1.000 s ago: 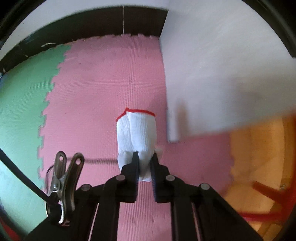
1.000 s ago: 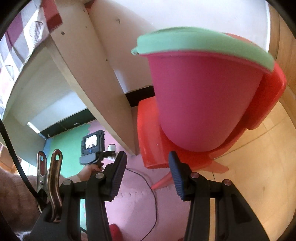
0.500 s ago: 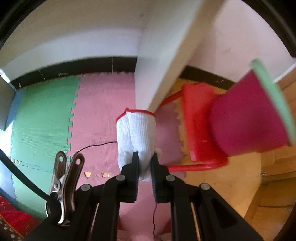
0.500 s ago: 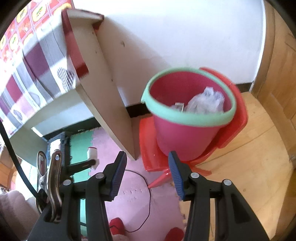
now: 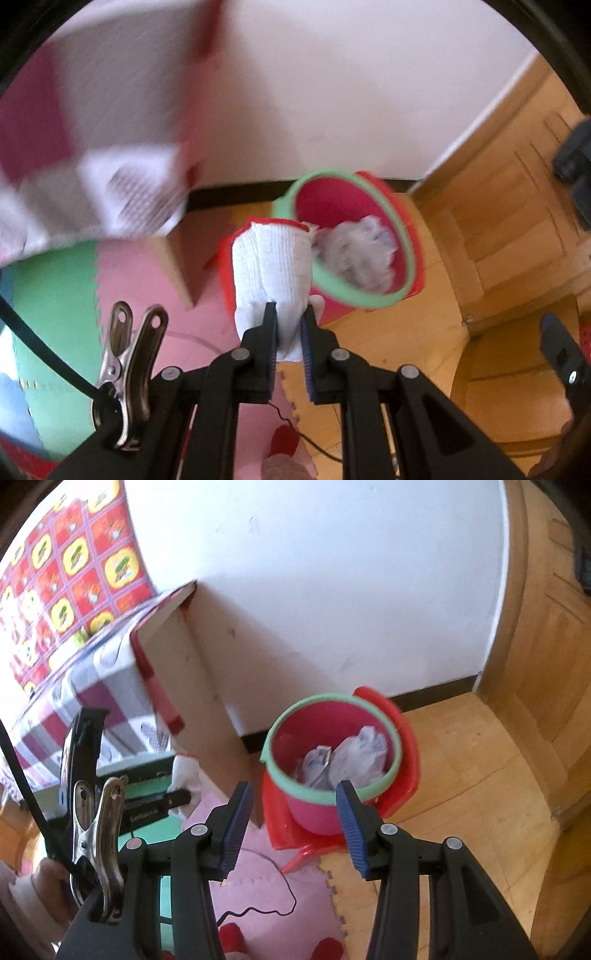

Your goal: Collect trash

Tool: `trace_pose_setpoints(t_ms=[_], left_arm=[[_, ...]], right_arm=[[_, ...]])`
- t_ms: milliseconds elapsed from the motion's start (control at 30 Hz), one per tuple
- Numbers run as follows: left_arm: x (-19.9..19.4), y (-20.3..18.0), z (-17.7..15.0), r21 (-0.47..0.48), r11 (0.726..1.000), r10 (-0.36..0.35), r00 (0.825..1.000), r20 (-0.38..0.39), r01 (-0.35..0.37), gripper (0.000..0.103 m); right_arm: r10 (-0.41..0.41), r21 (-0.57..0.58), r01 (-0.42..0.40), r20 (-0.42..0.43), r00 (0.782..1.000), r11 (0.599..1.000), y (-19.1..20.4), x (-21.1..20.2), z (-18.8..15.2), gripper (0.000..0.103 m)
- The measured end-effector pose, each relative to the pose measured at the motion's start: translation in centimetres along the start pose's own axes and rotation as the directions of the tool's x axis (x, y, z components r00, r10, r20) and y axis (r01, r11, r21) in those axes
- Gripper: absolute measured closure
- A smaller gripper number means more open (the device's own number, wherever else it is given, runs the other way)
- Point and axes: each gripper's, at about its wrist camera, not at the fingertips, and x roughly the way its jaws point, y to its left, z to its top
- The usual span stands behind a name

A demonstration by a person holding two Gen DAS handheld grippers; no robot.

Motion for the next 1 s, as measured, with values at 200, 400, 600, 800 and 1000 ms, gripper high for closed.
trace_pose_setpoints(t_ms=[200, 400, 600, 800, 1000], left_arm=[[2.9, -6.1, 3.9, 0.114, 0.993, -0.041, 0.999, -0.029, 0.044, 0.091], [6.8, -9.3, 6.1, 0.172, 0.985, -0.005, 0.998, -0.057, 0.015, 0.089], [9.7, -10.8, 7.1, 0.177, 0.984, 0.006, 0.994, -0.112, 0.014, 0.074], [9.1, -12.0, 7.9, 0.180, 0.983, -0.002, 0.995, -0.101, 0.020, 0.068], [6.6, -12.4, 7.9, 0.125, 0.992, -0.024, 0.997, -0.078, 0.034, 0.068]], right_arm=[[-0.031, 0.032, 0.029, 0.039, 0.999, 0.999, -2.7, -2.4, 1.9, 0.055], [-0.054, 0.075, 0.049, 0.060, 0.997, 0.996, -5.4, -3.3, 2.9, 0.055], [-0.078, 0.105, 0.071, 0.064, 0.995, 0.992, -8.0, -3.6, 3.4, 0.055], [-0.080, 0.117, 0.073, 0.057, 0.995, 0.990, -9.2, -3.8, 3.3, 0.055], [-0.073, 0.097, 0.065, 0.077, 0.994, 0.993, -8.9, -4.9, 3.6, 0.055]])
